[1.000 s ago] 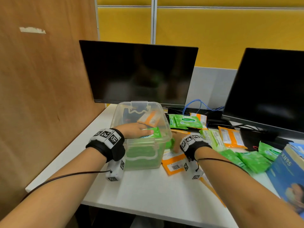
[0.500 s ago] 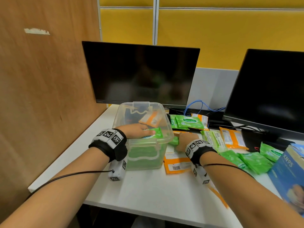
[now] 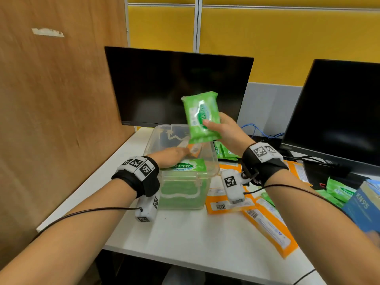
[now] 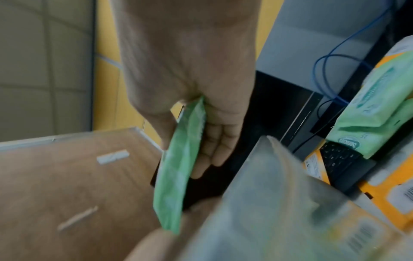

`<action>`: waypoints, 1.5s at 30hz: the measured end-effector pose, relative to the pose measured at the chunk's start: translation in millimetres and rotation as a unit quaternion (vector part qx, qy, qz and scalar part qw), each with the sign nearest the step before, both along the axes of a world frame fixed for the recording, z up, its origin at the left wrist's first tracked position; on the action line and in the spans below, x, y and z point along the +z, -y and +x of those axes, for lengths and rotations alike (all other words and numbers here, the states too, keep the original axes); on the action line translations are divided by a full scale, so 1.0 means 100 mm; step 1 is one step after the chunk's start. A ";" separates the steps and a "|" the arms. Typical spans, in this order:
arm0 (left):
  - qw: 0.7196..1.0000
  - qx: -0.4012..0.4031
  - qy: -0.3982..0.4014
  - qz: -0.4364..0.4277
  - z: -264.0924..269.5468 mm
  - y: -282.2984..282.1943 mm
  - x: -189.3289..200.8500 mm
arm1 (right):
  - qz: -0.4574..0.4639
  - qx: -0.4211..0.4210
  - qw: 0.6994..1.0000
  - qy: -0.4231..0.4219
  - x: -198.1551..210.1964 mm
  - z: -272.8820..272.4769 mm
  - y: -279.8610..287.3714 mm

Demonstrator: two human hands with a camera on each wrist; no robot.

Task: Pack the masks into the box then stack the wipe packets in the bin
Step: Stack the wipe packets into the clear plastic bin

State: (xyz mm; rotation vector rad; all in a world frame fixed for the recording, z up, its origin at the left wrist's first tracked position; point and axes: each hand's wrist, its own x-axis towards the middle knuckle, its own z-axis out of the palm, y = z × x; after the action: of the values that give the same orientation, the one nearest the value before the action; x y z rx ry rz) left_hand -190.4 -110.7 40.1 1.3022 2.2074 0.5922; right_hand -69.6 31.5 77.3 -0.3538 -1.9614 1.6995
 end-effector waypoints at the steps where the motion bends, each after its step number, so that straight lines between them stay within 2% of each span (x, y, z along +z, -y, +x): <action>1: 0.996 0.053 0.001 0.068 -0.03 -0.03 0.00 | 0.030 0.014 0.999 0.032 -0.03 -0.06 0.06; 2: 0.981 0.118 0.000 0.155 -0.05 -0.03 0.01 | 0.050 0.020 0.997 0.063 -0.06 -0.10 0.11; 3: 0.951 0.186 0.017 0.248 -0.07 -0.03 0.03 | 0.065 0.022 0.994 0.089 -0.10 -0.12 0.15; 5: 0.880 0.265 0.035 0.393 -0.12 0.00 0.05 | 0.069 0.039 0.989 0.124 -0.15 -0.15 0.15; 7: 0.836 0.286 -0.003 0.468 -0.13 0.04 0.08 | 0.075 0.079 0.979 0.171 -0.11 -0.13 0.14; 8: 0.829 0.278 -0.042 0.484 -0.13 0.05 0.09 | 0.092 0.101 0.968 0.211 -0.06 -0.11 0.17; 9: 0.832 0.258 -0.084 0.484 -0.14 0.04 0.09 | 0.131 0.118 0.950 0.258 -0.01 -0.09 0.20; 11: 0.866 0.183 -0.165 0.435 -0.13 0.01 0.05 | 0.250 0.145 0.897 0.335 0.06 -0.09 0.28; 13: 0.905 0.117 -0.204 0.355 -0.13 -0.03 -0.02 | 0.352 0.165 0.839 0.381 0.07 -0.13 0.31; 14: 0.922 0.099 -0.208 0.312 -0.14 -0.03 -0.03 | 0.379 0.179 0.821 0.388 0.06 -0.17 0.31; 15: 0.940 0.084 -0.199 0.265 -0.13 -0.02 -0.04 | 0.391 0.185 0.812 0.391 0.04 -0.20 0.29; 16: 0.960 0.061 -0.172 0.212 -0.12 -0.02 -0.04 | 0.389 0.184 0.817 0.384 0.03 -0.22 0.27; 18: 0.988 0.008 -0.108 0.111 -0.09 -0.01 -0.06 | 0.357 0.159 0.848 0.360 0.00 -0.22 0.19; 19: 0.993 -0.010 -0.095 0.071 -0.07 0.00 -0.06 | 0.346 0.134 0.864 0.340 -0.02 -0.20 0.17; 22: 0.991 -0.052 -0.124 0.003 -0.05 0.01 -0.04 | 0.328 0.046 0.899 0.285 -0.19 -0.15 0.01; 25: 0.988 -0.073 -0.133 -0.004 -0.06 0.02 -0.02 | 0.310 -0.009 0.920 0.239 -0.36 -0.12 -0.09; 29: 0.988 -0.085 -0.126 -0.017 -0.04 0.01 0.02 | 0.291 -0.105 0.943 0.125 -0.44 -0.09 -0.04; 33: 0.981 -0.106 -0.135 -0.088 -0.06 0.00 0.15 | 0.322 -0.169 0.926 0.098 -0.51 -0.04 0.01; 38: 0.942 -0.095 -0.244 -0.209 0.09 -0.09 0.42 | 0.349 -0.217 0.905 0.113 -0.50 0.10 0.18; 40: 0.948 -0.092 -0.227 -0.201 0.15 -0.10 0.41 | 0.377 -0.220 0.888 0.149 -0.49 0.11 0.25; 43: 0.972 -0.079 -0.177 -0.132 0.17 -0.07 0.31 | 0.424 -0.251 0.850 0.186 -0.49 0.08 0.42; 45: 0.972 -0.086 -0.194 -0.101 0.13 -0.05 0.23 | 0.453 -0.274 0.825 0.196 -0.48 0.01 0.55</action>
State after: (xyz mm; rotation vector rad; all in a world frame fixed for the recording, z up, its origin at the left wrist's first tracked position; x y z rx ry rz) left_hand -177.1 -105.2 63.1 1.5819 2.3447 0.0436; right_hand -68.7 -23.7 29.1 -0.8258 -2.3753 0.2474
